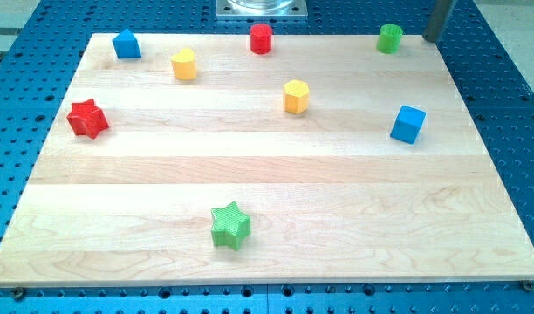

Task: Push the green circle into the green star

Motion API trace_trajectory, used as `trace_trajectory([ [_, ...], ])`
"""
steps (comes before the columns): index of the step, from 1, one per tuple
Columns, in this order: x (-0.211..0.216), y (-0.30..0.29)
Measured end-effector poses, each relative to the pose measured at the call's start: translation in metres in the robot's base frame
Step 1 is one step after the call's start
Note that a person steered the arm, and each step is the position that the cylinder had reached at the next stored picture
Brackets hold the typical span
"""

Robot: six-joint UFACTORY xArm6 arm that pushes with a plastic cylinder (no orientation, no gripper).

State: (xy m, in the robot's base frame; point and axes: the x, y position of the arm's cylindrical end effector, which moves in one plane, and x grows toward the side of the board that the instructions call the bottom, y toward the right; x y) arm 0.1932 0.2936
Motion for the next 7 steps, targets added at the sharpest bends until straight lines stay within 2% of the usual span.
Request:
trace_trajectory([
  [2,0.01,-0.044],
  [3,0.072,-0.088],
  [4,0.08,-0.083],
  [5,0.07,-0.036],
  [6,0.023,-0.031],
  [7,0.018,-0.043],
])
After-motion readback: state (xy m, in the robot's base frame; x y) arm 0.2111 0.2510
